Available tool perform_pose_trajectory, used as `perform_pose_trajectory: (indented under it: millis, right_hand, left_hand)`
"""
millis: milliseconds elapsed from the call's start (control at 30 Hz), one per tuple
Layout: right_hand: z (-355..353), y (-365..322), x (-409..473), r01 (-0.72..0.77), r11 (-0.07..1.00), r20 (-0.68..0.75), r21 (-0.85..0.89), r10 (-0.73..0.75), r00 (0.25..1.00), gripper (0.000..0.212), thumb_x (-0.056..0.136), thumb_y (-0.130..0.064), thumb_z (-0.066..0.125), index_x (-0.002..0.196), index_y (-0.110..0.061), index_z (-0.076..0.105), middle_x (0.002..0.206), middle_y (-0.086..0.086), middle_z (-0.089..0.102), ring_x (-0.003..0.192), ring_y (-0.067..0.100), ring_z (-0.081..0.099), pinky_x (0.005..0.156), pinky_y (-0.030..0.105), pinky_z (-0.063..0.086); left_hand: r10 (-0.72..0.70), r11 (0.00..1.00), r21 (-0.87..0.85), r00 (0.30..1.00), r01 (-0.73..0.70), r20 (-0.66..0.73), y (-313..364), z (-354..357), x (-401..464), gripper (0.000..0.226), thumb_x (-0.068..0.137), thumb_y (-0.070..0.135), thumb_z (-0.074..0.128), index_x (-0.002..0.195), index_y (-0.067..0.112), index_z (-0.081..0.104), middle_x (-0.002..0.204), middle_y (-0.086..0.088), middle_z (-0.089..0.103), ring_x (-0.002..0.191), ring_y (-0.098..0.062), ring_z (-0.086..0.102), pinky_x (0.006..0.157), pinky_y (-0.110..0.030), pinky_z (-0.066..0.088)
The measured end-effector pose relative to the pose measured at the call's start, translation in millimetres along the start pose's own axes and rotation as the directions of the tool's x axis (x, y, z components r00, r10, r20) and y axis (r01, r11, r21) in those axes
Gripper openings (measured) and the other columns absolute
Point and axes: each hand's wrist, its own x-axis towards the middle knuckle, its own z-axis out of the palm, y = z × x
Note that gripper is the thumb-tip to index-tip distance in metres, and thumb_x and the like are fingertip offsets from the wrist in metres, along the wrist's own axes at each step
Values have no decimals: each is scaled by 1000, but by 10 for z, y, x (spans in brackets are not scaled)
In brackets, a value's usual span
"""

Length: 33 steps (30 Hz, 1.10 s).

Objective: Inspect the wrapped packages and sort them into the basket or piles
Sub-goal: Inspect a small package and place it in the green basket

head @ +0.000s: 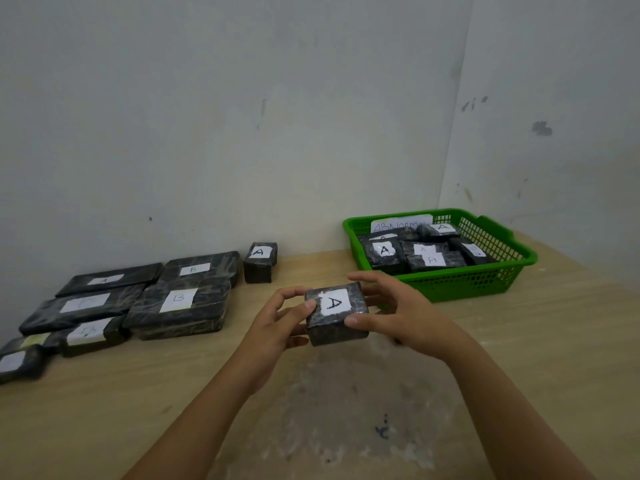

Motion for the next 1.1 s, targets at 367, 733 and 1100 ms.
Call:
perform_pose_trajectory:
  millis: [367,733,1100]
  right_hand:
    - [-986,-122,367,31,970,-78,-242,-51,996,67,58,-66,84,117,-43,64,113,-11,71,102,8,70,87,35,62]
    - [-1510,391,819,-117,905,-42,-409,110,993,65,68,-67,79,126,-45,62,114,-14,65,98,2,67,78,22,57]
    - [-1407,605,1026,-144,840,128,-523,245,961,57,79,-54,81,132,-47,62,131,-10,59,117,12,57,105,37,45]
  left_hand:
    - [17,1000,-4,999,-17,31,340,513,765,31,105,49,47,126,36,65,119,6,74,106,-17,71,91,-36,54]
    - [41,484,870,991,89,-125,-519,372,1059,61,90,74,52,138,36,57,149,7,52,140,-18,45,116,-40,36]
    - [11,315,945,996,84,-92,-741,382,1120,68,93,77,37,150,41,39,168,7,25,158,-25,14,126,-44,14]
